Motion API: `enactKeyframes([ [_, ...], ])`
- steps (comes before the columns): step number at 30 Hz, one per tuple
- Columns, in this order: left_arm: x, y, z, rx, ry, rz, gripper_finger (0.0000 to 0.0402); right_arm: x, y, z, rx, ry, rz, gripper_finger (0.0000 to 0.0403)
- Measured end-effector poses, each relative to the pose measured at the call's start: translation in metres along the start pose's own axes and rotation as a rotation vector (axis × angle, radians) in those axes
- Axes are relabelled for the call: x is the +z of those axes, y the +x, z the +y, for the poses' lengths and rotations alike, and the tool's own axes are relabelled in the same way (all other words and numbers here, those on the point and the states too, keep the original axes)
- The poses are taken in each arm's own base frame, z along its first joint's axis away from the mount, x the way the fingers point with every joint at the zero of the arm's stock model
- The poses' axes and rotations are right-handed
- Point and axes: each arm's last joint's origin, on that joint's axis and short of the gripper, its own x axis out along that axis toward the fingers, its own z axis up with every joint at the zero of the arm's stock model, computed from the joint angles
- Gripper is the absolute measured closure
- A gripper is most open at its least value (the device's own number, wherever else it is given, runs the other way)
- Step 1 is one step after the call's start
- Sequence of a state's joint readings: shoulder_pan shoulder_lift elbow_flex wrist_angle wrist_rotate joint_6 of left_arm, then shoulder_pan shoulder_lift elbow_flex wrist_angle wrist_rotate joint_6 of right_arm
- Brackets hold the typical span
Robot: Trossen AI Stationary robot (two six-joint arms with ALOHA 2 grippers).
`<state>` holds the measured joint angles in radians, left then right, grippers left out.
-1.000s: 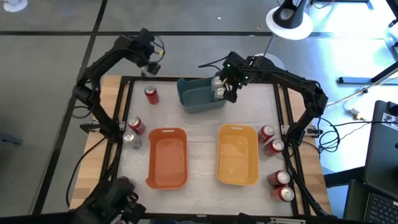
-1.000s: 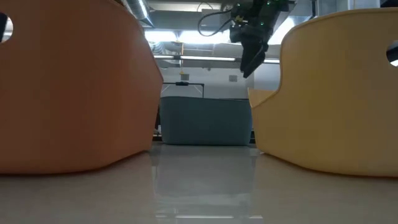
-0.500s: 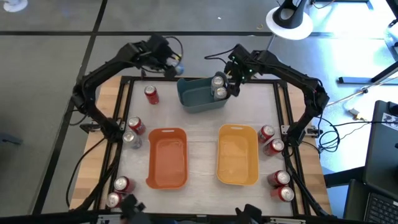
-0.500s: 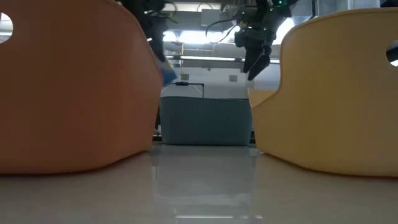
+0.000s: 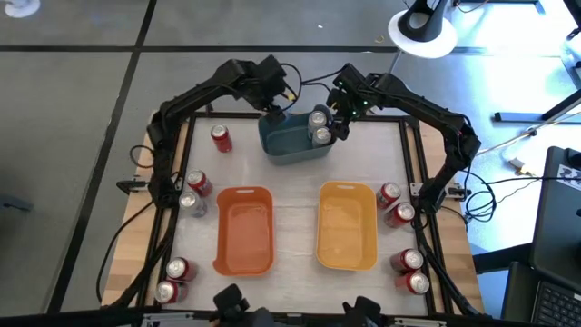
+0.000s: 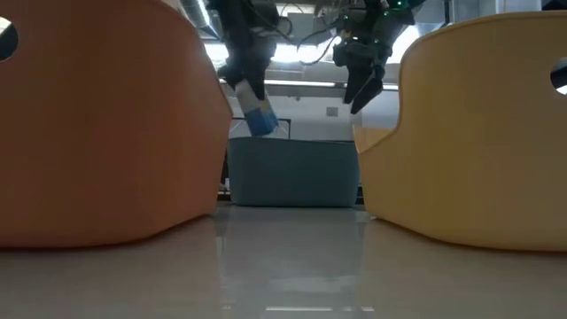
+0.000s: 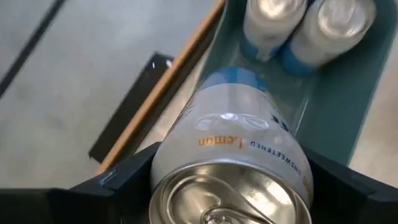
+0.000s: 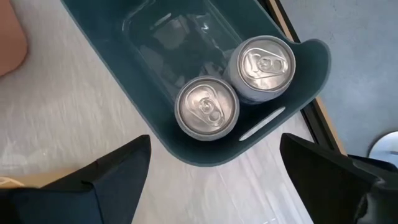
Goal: Sort soda cans
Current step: Put the top blue-white soda can into the green bin
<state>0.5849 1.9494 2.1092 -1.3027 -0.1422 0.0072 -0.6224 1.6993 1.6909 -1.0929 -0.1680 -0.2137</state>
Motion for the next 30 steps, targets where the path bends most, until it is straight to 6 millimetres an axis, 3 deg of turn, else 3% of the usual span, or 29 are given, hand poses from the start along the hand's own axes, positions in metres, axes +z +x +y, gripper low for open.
enactKeyframes([
  [22, -0.001, 0.116, -0.014, -0.005, 0.035, 0.288, 0.0107, 0.004, 0.0, -0.001, -0.028, -0.008, -0.042, 0.0047],
  [30, -0.004, 0.136, -0.017, -0.006, 0.046, 0.339, 0.0075, 0.005, 0.0, -0.002, -0.03, -0.01, -0.052, 0.0047],
])
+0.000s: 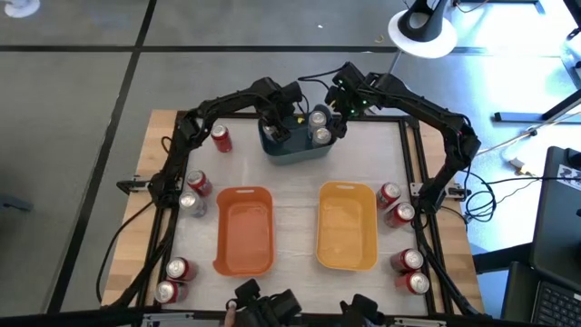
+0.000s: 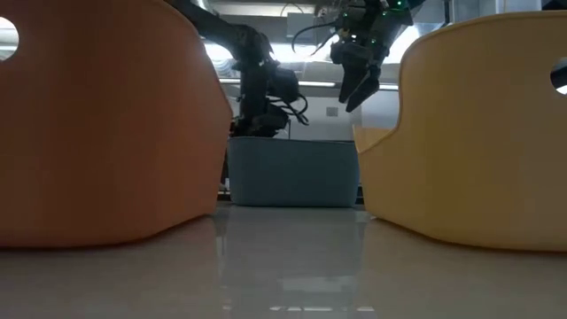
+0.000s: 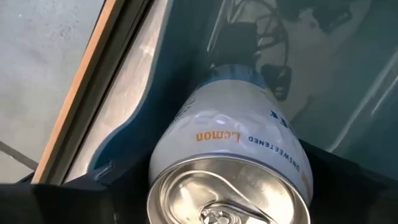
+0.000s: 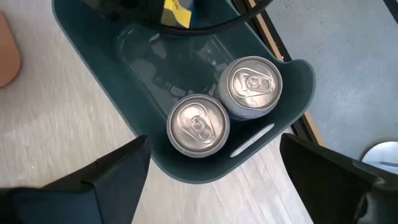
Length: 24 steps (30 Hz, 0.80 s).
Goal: Sort soda cans
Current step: Put the top blue-white soda can into the green bin
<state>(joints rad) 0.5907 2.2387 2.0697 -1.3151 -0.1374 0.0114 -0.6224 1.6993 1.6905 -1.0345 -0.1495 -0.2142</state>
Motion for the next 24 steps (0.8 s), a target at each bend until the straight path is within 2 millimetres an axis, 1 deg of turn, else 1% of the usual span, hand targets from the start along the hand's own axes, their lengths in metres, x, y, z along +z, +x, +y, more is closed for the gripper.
enactKeyframes([
  [15, 0.001, -0.001, -0.001, 0.0, 0.042, -0.016, 0.0069, 0.002, 0.0, 0.0, -0.005, -0.003, -0.022, 0.0047],
  [18, 0.001, -0.001, -0.001, 0.0, 0.042, -0.016, 0.0069, 0.0, 0.006, -0.001, -0.004, -0.003, -0.018, 0.0047],
  [24, 0.001, -0.001, -0.001, 0.0, 0.039, -0.017, 0.0068, -0.015, 0.027, -0.001, -0.001, 0.006, 0.043, 0.0047],
])
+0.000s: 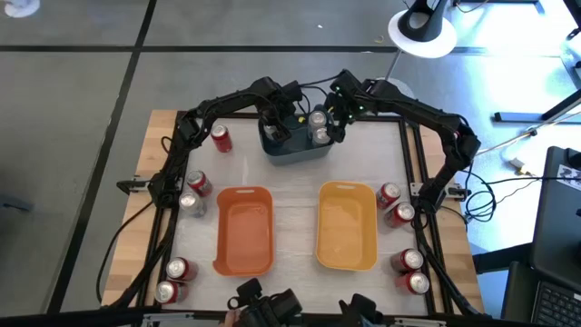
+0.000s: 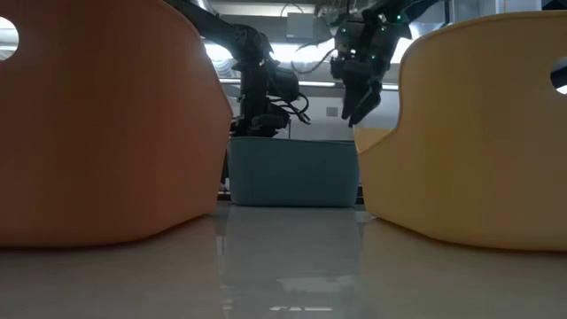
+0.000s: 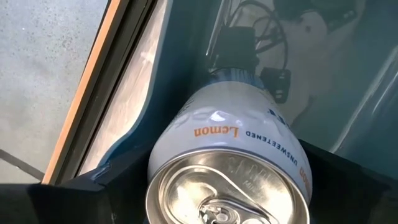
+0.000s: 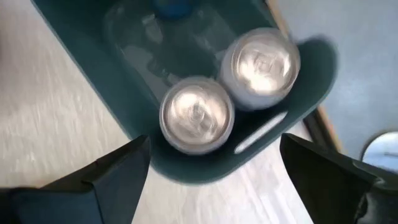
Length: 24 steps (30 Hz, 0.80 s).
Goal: Sort soda cans
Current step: Put the top blue-white soda can into the green bin
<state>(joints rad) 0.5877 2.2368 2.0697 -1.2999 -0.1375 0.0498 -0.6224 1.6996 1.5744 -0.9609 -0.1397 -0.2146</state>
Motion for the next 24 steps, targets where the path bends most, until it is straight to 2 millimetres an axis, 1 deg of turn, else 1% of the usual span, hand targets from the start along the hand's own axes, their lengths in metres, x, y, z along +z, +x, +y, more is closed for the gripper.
enactKeyframes([
  [5, 0.001, 0.0, 0.0, 0.0, -0.005, -0.01, 0.0068, -0.004, 0.004, 0.0, 0.004, 0.003, 0.02, 0.0047],
  [13, 0.002, 0.0, 0.0, 0.001, -0.018, -0.016, 0.0068, 0.001, 0.004, -0.001, -0.007, -0.004, -0.03, 0.0047],
  [18, 0.005, 0.0, 0.0, 0.001, -0.053, -0.054, 0.0068, 0.004, 0.004, -0.002, -0.014, -0.01, -0.066, 0.0047],
  [21, 0.01, -0.001, 0.001, 0.003, -0.056, -0.107, 0.0068, 0.006, 0.004, -0.002, -0.017, -0.011, -0.077, 0.0047],
  [24, 0.01, -0.001, 0.001, 0.003, -0.065, -0.105, 0.0068, 0.005, 0.004, -0.002, -0.017, -0.011, -0.076, 0.0047],
])
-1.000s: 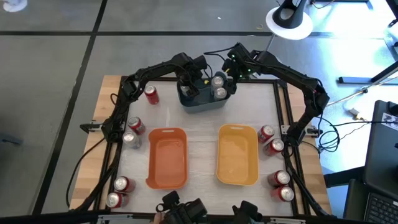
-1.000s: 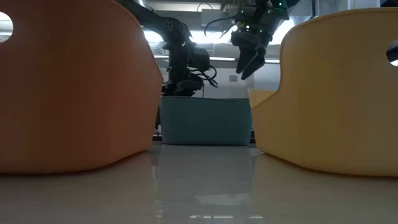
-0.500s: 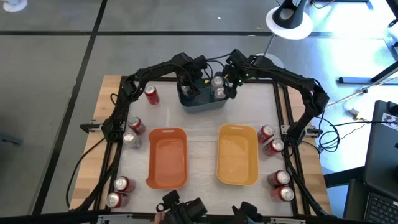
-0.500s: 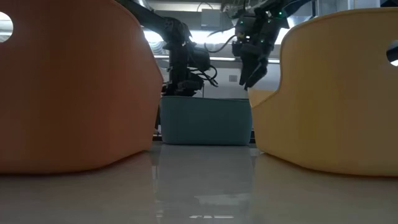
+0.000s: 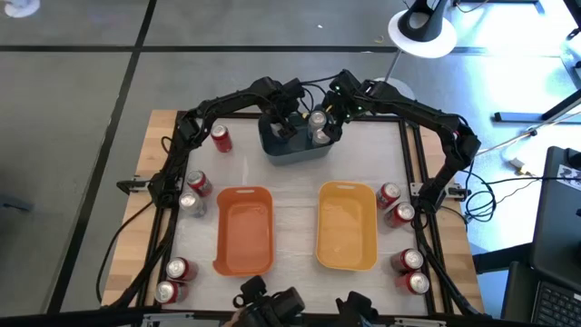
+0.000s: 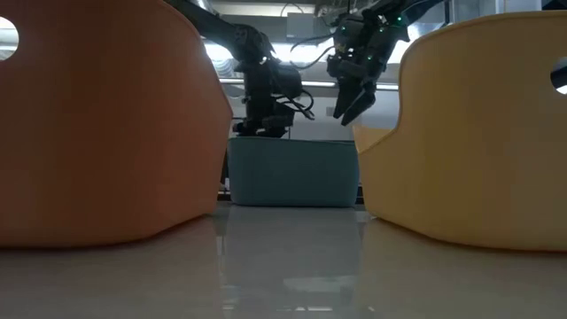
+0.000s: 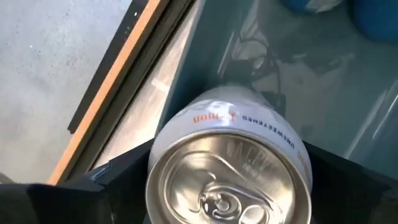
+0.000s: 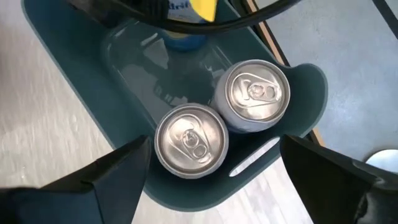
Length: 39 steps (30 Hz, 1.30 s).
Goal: Sort soda cans
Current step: Put the top blue-white soda can into the green bin
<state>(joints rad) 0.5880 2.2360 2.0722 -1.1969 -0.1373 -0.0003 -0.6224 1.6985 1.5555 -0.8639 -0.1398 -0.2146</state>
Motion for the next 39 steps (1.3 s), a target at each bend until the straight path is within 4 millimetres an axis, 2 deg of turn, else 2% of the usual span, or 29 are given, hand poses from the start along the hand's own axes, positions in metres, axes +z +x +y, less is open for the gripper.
enactKeyframes([
  [22, 0.0, -0.001, 0.003, 0.048, -0.034, -0.001, 0.0068, 0.0, 0.0, 0.0, -0.001, -0.001, -0.003, 0.0047],
  [32, -0.003, -0.021, 0.005, 0.056, 0.038, -0.029, 0.0068, 0.001, 0.0, 0.0, -0.001, -0.001, -0.004, 0.0047],
  [39, -0.004, -0.021, 0.006, 0.055, 0.048, -0.025, 0.0068, 0.0, 0.0, 0.0, 0.0, 0.005, -0.003, 0.0047],
])
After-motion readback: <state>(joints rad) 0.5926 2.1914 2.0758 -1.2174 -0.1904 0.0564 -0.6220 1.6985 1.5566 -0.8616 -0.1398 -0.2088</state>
